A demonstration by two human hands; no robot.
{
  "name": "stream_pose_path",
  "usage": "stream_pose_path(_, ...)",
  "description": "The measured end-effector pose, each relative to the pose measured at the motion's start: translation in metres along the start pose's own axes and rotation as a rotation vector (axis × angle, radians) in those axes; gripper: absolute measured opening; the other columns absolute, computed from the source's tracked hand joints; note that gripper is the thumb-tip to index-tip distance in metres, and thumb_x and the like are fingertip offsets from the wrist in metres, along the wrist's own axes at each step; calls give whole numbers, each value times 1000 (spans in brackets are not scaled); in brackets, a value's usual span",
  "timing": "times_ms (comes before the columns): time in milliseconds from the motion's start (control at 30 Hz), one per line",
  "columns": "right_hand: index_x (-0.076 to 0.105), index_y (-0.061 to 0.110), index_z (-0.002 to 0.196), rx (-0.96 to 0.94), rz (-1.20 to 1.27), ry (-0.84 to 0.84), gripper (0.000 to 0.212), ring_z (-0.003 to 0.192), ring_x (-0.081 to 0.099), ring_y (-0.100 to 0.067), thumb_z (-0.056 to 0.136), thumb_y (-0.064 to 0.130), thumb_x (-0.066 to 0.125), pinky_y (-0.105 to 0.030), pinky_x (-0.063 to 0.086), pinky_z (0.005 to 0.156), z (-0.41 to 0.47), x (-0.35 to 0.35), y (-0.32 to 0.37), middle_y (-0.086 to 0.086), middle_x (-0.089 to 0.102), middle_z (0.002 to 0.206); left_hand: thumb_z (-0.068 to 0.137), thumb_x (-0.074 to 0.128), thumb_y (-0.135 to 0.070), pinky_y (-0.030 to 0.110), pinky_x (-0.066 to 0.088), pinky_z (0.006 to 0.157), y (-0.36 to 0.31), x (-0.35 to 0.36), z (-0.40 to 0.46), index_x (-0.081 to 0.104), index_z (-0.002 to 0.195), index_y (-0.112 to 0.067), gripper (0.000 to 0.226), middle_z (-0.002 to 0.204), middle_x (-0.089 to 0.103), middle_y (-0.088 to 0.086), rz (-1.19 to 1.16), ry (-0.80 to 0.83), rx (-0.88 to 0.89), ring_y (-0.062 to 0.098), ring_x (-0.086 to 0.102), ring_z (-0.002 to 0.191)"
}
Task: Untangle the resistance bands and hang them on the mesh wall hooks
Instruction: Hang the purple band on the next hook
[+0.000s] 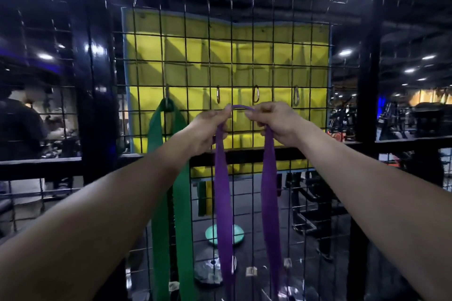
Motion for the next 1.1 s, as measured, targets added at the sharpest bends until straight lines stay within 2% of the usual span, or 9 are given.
stream_pose_path(133,68,4,101,-60,8,-25,24,61,38,-11,86,22,65,-23,31,52,28,-7,5,0,58,73,92,53,-36,23,39,62,-11,0,25,56,121,-3,45,69,42,-3,89,-26,60,9,38,62)
stream_pose_path(200,68,7,103,-74,-24,-11,24,63,43,-10,88,24,63,-23,34,54,44,-9,3,1,59,75,92,51,-35,25,45,69,-12,-2,35,54,127,-5,46,78,56,1,148,-42,79,7,48,73)
stream_pose_path(433,65,8,88,-51,-1,188,12,67,52,-16,88,19,62,-23,42,56,106,12,-18,-8,58,76,93,52,-28,23,35,61,-27,-24,76,57,117,-6,33,77,48,2,225,-133,190,11,43,68)
stream_pose_path(533,65,4,97,-38,43,237,23,80,59,-16,93,25,56,-24,51,74,132,19,-19,-8,64,86,93,52,-26,20,41,58,-37,-31,88,58,116,-4,32,90,58,7,330,-158,194,17,51,79)
stream_pose_path(667,65,-8,106,-191,-202,136,22,90,60,-24,89,5,59,-37,52,82,167,22,-4,-19,66,100,92,53,-21,20,47,58,-37,-46,99,62,99,-12,15,81,63,-6,404,-211,186,7,58,76)
stream_pose_path(733,68,-5,98,-253,-396,90,20,92,64,-27,88,11,60,-38,52,86,178,30,-2,-20,69,100,91,54,-21,22,43,61,-35,-56,102,63,95,-15,11,76,64,-10,396,-238,175,4,59,75)
stream_pose_path(833,66,-3,106,-266,-505,10,31,100,63,-31,91,23,57,-31,46,75,189,39,-4,-19,67,106,91,55,-22,23,42,63,-35,-64,106,62,106,-12,19,90,64,-4,444,-257,157,10,56,90)
stream_pose_path(933,64,-2,107,-249,-515,-67,37,101,61,-33,91,31,58,-27,38,70,196,40,-5,-19,66,107,91,57,-19,22,43,61,-35,-68,110,62,106,-9,20,90,62,-2,446,-258,163,11,54,89)
stream_pose_path(1100,64,2,106,-138,-370,-170,40,100,63,-31,86,36,64,-29,40,69,204,39,-16,-15,67,107,89,59,-18,21,43,56,-43,-73,117,63,98,-12,12,85,61,-1,411,-260,199,10,53,81)
Point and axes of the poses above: each hand's wrist, its own z-axis towards the middle knuckle, its own x-axis out of the palm, y = z × x, the point moved 10 cm from there along z, towards the middle knuckle
